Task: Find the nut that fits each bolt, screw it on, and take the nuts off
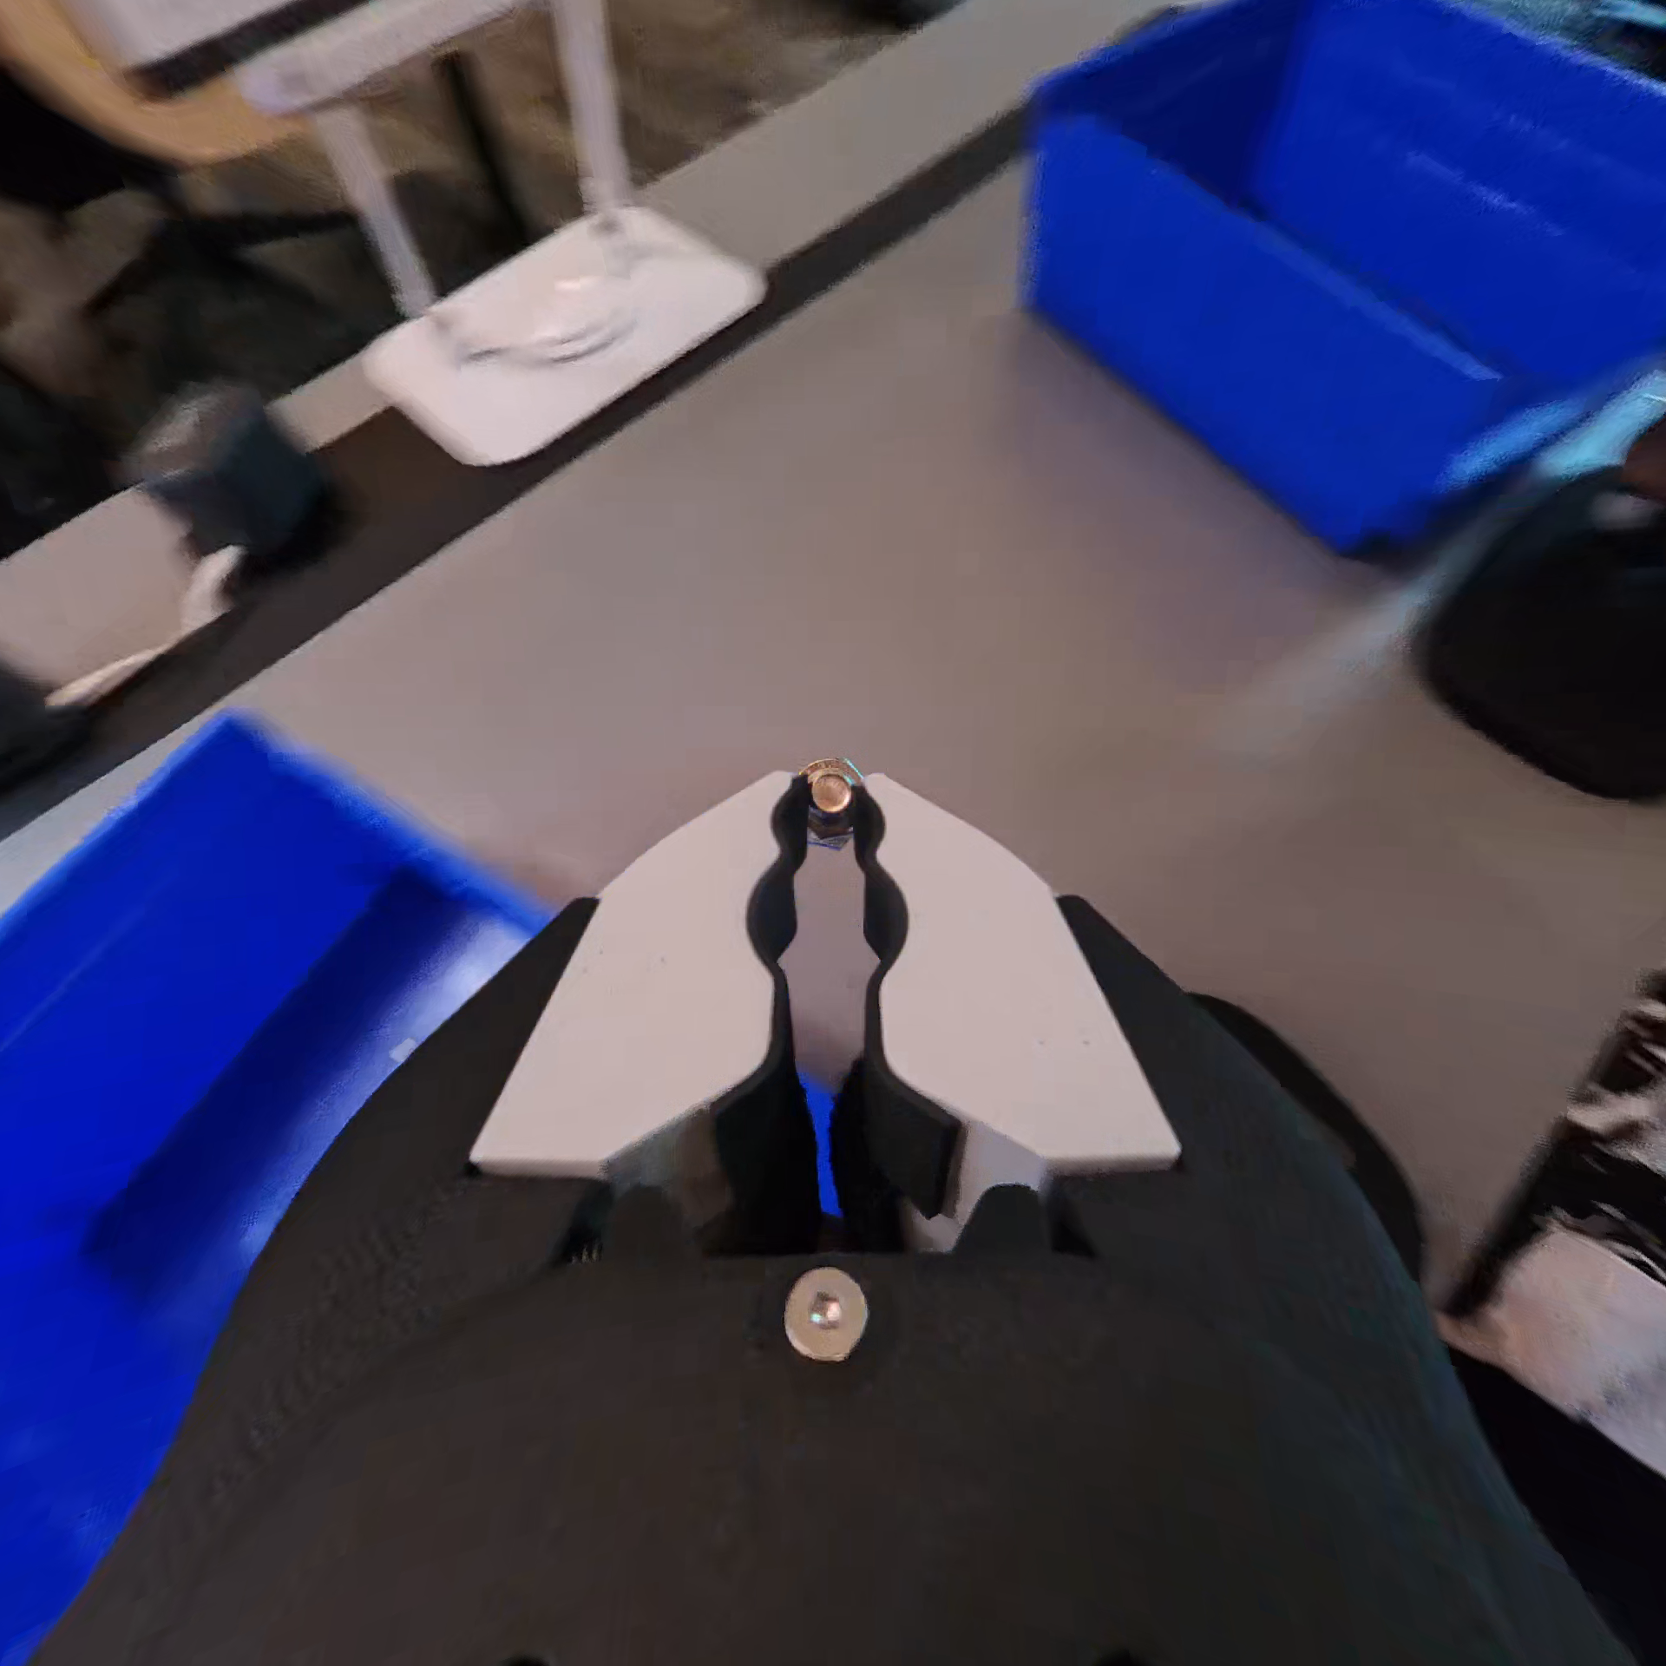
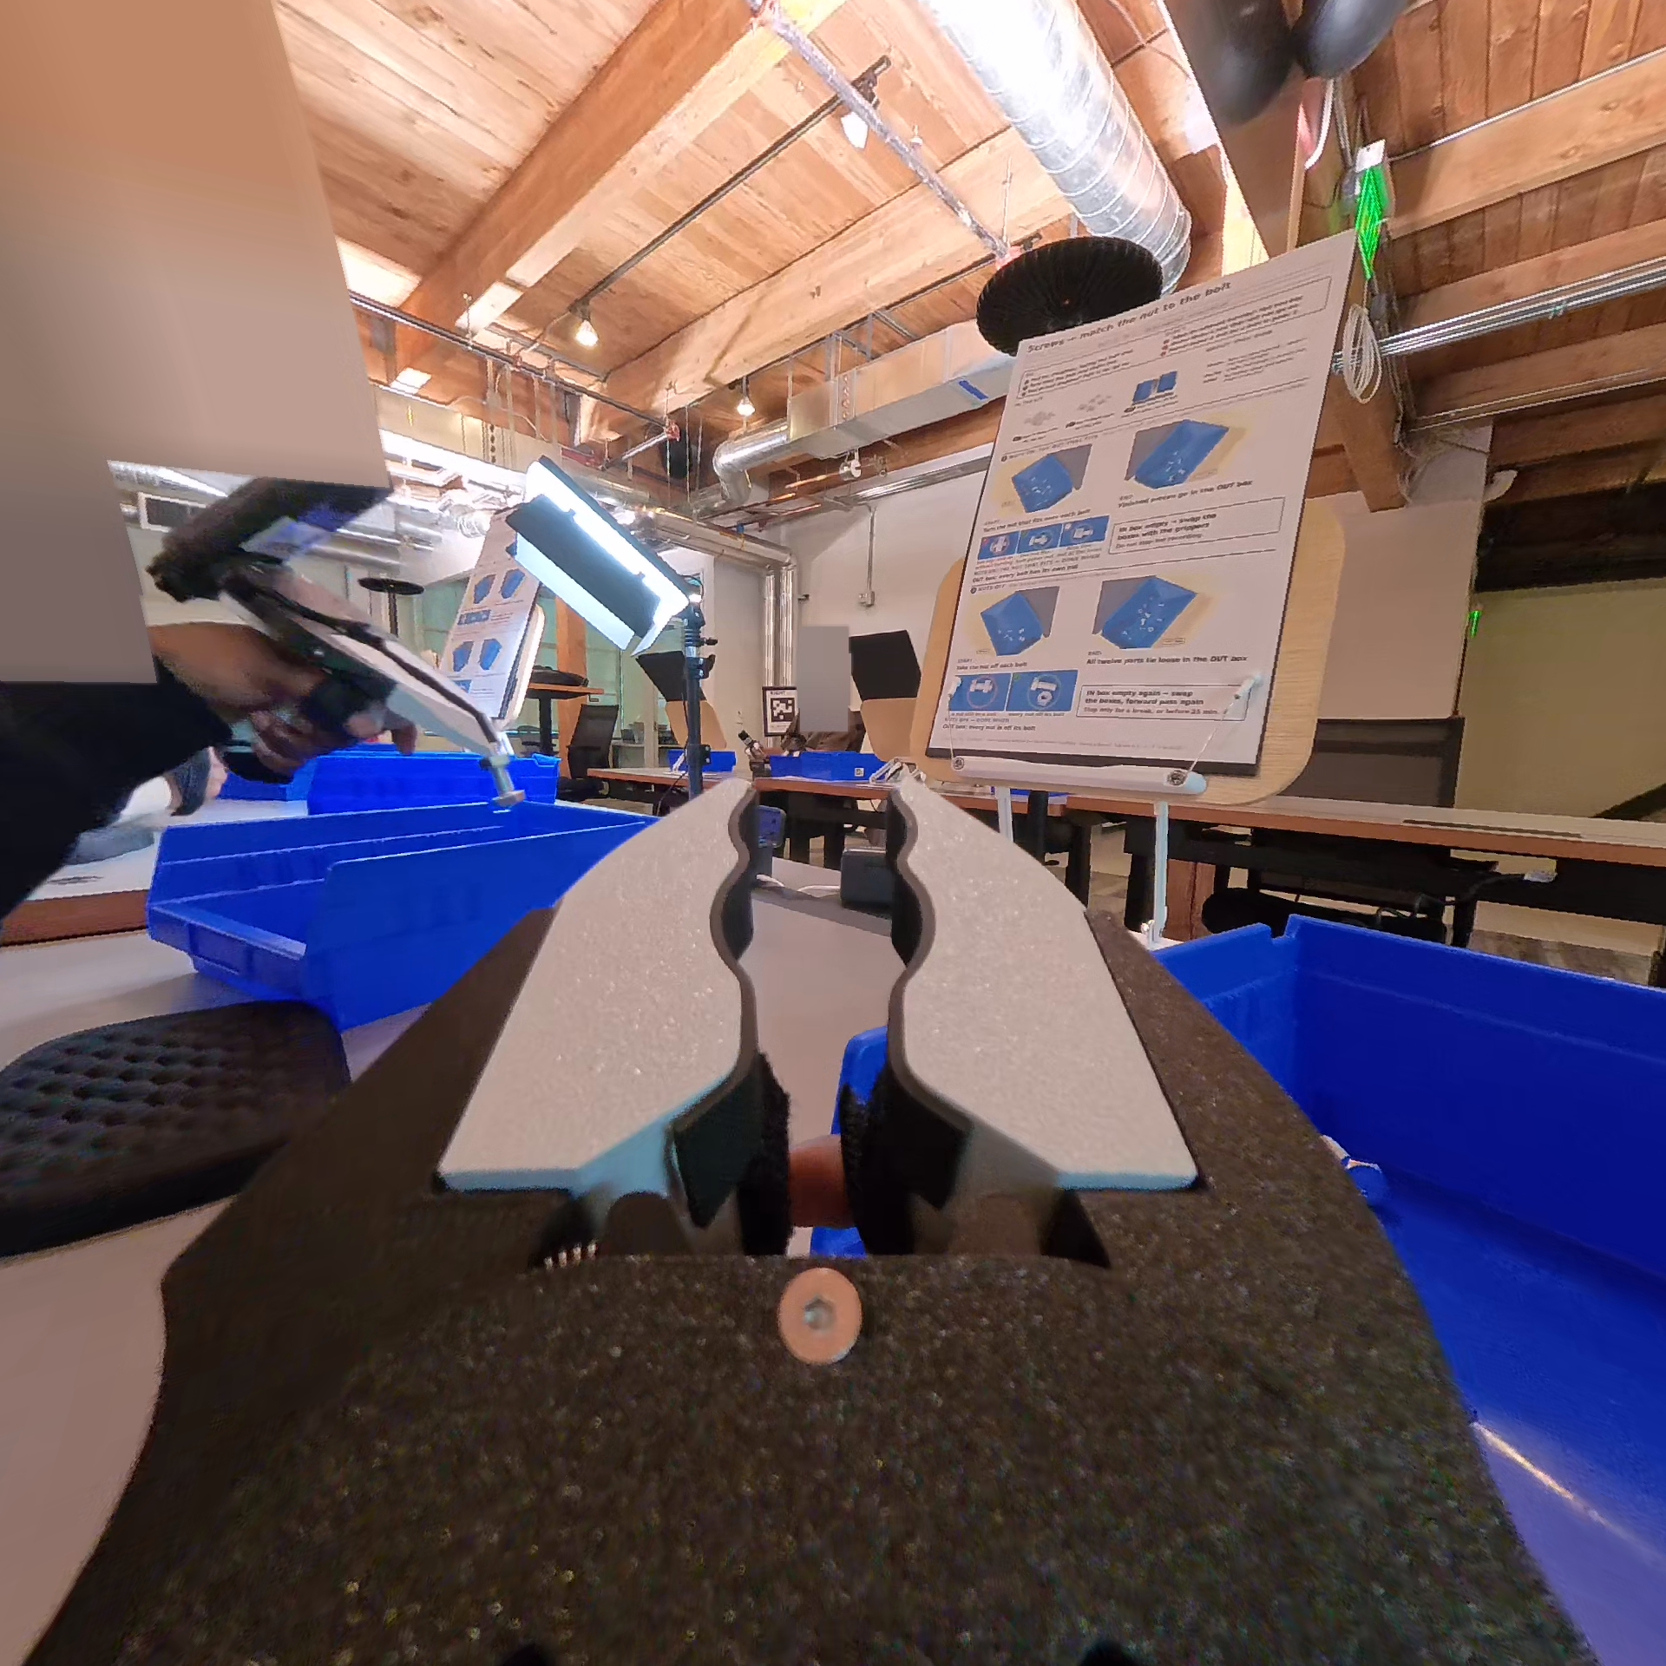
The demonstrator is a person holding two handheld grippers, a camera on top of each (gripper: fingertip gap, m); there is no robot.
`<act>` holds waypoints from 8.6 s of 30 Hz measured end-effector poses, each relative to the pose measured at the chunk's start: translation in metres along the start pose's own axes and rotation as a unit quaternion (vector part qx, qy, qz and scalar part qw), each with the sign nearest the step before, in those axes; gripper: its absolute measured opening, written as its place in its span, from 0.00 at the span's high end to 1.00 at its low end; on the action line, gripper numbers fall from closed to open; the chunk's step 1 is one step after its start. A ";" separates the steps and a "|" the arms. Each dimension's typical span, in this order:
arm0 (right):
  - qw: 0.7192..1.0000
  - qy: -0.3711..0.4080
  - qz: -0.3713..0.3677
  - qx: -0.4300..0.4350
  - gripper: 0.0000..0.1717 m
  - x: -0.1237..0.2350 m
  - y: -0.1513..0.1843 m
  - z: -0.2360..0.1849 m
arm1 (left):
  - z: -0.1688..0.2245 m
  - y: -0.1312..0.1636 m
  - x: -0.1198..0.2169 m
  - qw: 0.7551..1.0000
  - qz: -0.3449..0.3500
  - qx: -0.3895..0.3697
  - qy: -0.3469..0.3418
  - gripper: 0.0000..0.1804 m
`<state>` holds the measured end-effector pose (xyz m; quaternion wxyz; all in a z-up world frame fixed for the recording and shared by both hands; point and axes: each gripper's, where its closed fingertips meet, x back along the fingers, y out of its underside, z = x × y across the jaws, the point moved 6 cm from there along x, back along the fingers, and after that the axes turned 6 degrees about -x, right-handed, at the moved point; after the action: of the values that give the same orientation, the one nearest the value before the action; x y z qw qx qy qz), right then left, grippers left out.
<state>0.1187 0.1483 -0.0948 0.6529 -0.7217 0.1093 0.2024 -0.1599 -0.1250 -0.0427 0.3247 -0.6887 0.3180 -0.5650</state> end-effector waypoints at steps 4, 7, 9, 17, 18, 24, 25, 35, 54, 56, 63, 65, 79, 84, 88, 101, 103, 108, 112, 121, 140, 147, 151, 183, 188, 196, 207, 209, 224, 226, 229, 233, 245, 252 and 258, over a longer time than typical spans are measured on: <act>1.000 -0.003 -0.006 0.002 0.84 -0.001 0.001 -0.001 | 0.080 -0.006 -0.030 0.991 -0.018 -0.077 0.108 0.95; 1.000 -0.004 -0.008 0.002 0.84 -0.001 0.002 -0.001 | 0.127 0.003 -0.054 0.976 -0.044 -0.113 0.180 0.95; 1.000 -0.004 -0.009 0.003 0.84 -0.001 0.002 -0.001 | 0.149 0.009 -0.067 0.968 -0.056 -0.122 0.213 0.95; 1.000 -0.006 -0.014 0.006 0.84 -0.001 0.004 -0.002 | 0.177 0.030 -0.092 0.956 -0.099 -0.139 0.239 0.95; 1.000 -0.007 -0.015 0.006 0.84 -0.001 0.004 -0.003 | 0.178 0.031 -0.093 0.955 -0.102 -0.140 0.240 0.95; 1.000 -0.009 -0.023 0.012 0.84 -0.002 0.005 -0.004 | 0.182 0.036 -0.095 0.950 -0.109 -0.144 0.254 0.95; 1.000 -0.010 -0.025 0.013 0.84 -0.002 0.006 -0.004 | 0.183 0.036 -0.096 0.950 -0.110 -0.145 0.255 0.95; 0.998 -0.038 -0.038 0.029 0.84 -0.005 0.008 -0.012 | 0.181 0.038 -0.092 0.957 -0.056 -0.108 0.264 0.89; 0.842 -0.266 -0.469 -0.013 0.89 -0.044 0.105 -0.121 | 0.147 0.033 -0.037 0.876 0.447 0.069 0.166 0.66; 0.832 -0.267 -0.485 -0.010 0.89 -0.045 0.110 -0.122 | 0.147 0.033 -0.036 0.875 0.449 0.067 0.169 0.66; 0.820 -0.261 -0.509 0.003 0.94 -0.045 0.118 -0.123 | 0.151 0.034 -0.037 0.881 0.438 0.057 0.169 0.66; 0.819 -0.262 -0.511 0.007 0.94 -0.045 0.118 -0.123 | 0.152 0.034 -0.038 0.884 0.433 0.052 0.168 0.66; 0.868 -0.290 -0.402 -0.032 0.95 -0.078 0.027 -0.128 | 0.192 0.029 -0.068 0.959 0.262 -0.091 0.057 0.72; 0.865 -0.308 -0.396 -0.030 0.95 -0.081 0.022 -0.135 | 0.193 0.028 -0.062 0.951 0.287 -0.069 0.093 0.81; 0.860 -0.312 -0.403 -0.025 0.95 -0.081 0.025 -0.138 | 0.194 0.029 -0.062 0.950 0.287 -0.071 0.097 0.85; 0.895 -0.325 -0.300 -0.059 0.78 -0.081 0.022 -0.143 | 0.192 0.029 -0.058 0.942 0.310 -0.050 0.123 0.90; 0.907 -0.313 -0.266 -0.092 0.66 -0.081 0.029 -0.144 | 0.192 0.029 -0.058 0.941 0.311 -0.050 0.128 0.90; 0.917 -0.285 -0.253 -0.119 0.62 -0.085 0.052 -0.148 | 0.195 0.029 -0.058 0.938 0.312 -0.054 0.142 0.90; 0.919 -0.277 -0.258 -0.107 0.67 -0.086 0.056 -0.145 | 0.195 0.030 -0.057 0.936 0.315 -0.052 0.152 0.90; 0.939 -0.234 -0.224 -0.113 0.87 -0.065 0.046 -0.104 | 0.189 0.031 -0.054 0.928 0.334 -0.024 0.164 0.90; 0.952 -0.204 -0.208 -0.097 0.89 -0.067 0.048 -0.104 | 0.191 0.032 -0.055 0.927 0.329 -0.034 0.176 0.90; 0.952 -0.205 -0.196 -0.116 0.87 -0.058 0.045 -0.096 | 0.191 0.032 -0.056 0.928 0.326 -0.032 0.178 0.90; 0.928 -0.289 -0.177 -0.157 0.67 -0.064 0.040 -0.126 | 0.192 0.032 -0.057 0.929 0.321 -0.038 0.177 0.90; 0.928 -0.295 -0.177 -0.141 0.69 -0.067 0.043 -0.134 | 0.194 0.033 -0.056 0.928 0.322 -0.047 0.183 0.90; 0.923 -0.301 -0.197 -0.134 0.67 -0.082 0.052 -0.150 | 0.196 0.033 -0.057 0.928 0.320 -0.052 0.183 0.90; 0.931 -0.286 -0.184 -0.130 0.67 -0.076 0.049 -0.138 | 0.195 0.033 -0.055 0.925 0.325 -0.051 0.188 0.90; 0.948 -0.244 -0.153 -0.135 0.86 -0.052 0.034 -0.101 | 0.194 0.033 -0.055 0.925 0.326 -0.045 0.189 0.90; 0.935 -0.276 -0.167 -0.146 0.75 -0.057 0.037 -0.115 | 0.195 0.033 -0.056 0.926 0.324 -0.049 0.188 0.90; 0.924 -0.302 -0.194 -0.133 0.71 -0.083 0.051 -0.147 | 0.196 0.033 -0.056 0.926 0.322 -0.053 0.188 0.90; 0.924 -0.305 -0.193 -0.129 0.71 -0.079 0.049 -0.143 | 0.196 0.033 -0.055 0.926 0.324 -0.052 0.189 0.90; 0.929 -0.291 -0.190 -0.129 0.73 -0.068 0.043 -0.126 | 0.193 0.033 -0.055 0.924 0.328 -0.041 0.189 0.90; 0.952 -0.216 -0.182 -0.118 0.95 -0.055 0.039 -0.092 | 0.194 0.033 -0.054 0.923 0.329 -0.044 0.193 0.90; 0.924 -0.308 -0.189 -0.125 0.80 -0.071 0.035 -0.140 | 0.194 0.033 -0.055 0.926 0.326 -0.046 0.187 0.90; 0.924 -0.298 -0.213 -0.111 0.77 -0.080 0.044 -0.150 | 0.195 0.033 -0.055 0.926 0.324 -0.051 0.187 0.90; 0.929 -0.289 -0.205 -0.112 0.77 -0.066 0.039 -0.132 | 0.193 0.033 -0.055 0.925 0.328 -0.042 0.188 0.90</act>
<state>0.0632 0.0065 -0.0922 0.5982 -0.7073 -0.2575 0.2750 0.0190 -0.0835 -0.1300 0.3969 -0.4398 0.6048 -0.5322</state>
